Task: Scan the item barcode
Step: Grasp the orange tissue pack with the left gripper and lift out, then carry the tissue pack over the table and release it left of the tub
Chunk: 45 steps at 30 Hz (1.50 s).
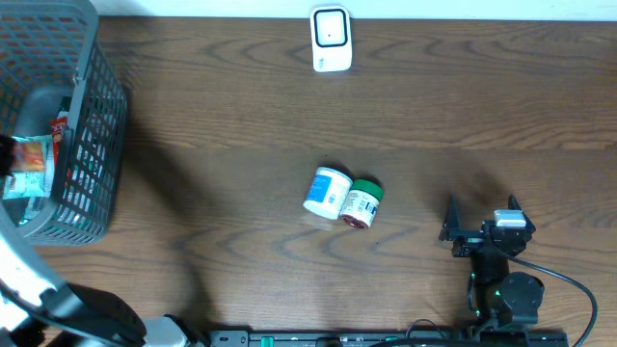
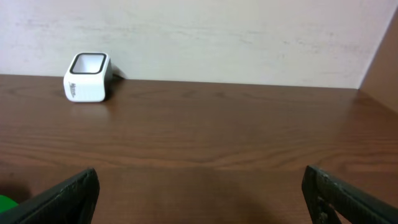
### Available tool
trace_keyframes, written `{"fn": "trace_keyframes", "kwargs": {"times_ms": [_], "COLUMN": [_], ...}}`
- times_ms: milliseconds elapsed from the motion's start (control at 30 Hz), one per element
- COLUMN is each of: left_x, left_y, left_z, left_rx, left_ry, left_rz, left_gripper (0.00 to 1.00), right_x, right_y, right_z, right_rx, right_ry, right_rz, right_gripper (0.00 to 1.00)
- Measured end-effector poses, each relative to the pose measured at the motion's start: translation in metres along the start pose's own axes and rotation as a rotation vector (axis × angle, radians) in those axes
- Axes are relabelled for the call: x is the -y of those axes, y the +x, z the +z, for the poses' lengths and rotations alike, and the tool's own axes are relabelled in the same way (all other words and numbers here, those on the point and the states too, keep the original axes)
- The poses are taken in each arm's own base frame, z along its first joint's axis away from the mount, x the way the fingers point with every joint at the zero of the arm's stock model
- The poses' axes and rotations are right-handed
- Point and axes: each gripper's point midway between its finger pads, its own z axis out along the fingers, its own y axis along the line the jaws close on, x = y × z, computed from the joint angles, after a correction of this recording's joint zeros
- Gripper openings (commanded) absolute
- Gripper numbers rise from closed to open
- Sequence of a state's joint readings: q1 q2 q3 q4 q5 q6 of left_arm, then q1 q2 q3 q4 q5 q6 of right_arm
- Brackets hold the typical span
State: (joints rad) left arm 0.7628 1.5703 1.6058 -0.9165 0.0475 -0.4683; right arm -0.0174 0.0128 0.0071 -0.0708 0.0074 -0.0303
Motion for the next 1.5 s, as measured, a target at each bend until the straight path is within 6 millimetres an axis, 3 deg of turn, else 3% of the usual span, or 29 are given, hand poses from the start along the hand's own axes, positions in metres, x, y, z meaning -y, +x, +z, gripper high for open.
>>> {"fn": "trace_keyframes", "kwargs": {"times_ms": [167,367,600,800,933,1067,1233,1500], "left_x": [0.017,0.050,0.099,0.125,0.126,0.132,0.152,0.172], "left_y": [-0.022,-0.018,0.008,0.058,0.096,0.135,0.193,0.306], "left_z": [-0.061,-0.114,-0.157,-0.170,-0.169,-0.155,-0.116,-0.045], "left_rx": [0.093,0.189,0.272,0.219,0.126,0.027,-0.070,-0.143], "left_ry": [0.013,-0.007,0.036,0.077,0.059,0.011,-0.067,-0.213], "left_rz": [0.069,0.219,0.402,0.571,0.677,0.759,0.870,1.108], "left_gripper": [0.06,0.07,0.07,0.07,0.07,0.07,0.07,0.07], "right_x": [0.000,0.000,0.000,0.000,0.000,0.000,0.000,0.000], "right_y": [0.000,0.000,0.000,0.000,0.000,0.000,0.000,0.000], "right_z": [0.000,0.000,0.000,0.000,0.000,0.000,0.000,0.000], "right_rx": [0.000,0.000,0.000,0.000,0.000,0.000,0.000,0.000], "right_ry": [0.000,0.000,0.000,0.000,0.000,0.000,0.000,0.000], "right_rz": [0.000,0.000,0.000,0.000,0.000,0.000,0.000,0.000], "right_gripper": [0.99,0.99,0.99,0.99,0.99,0.99,0.99,0.99]}}
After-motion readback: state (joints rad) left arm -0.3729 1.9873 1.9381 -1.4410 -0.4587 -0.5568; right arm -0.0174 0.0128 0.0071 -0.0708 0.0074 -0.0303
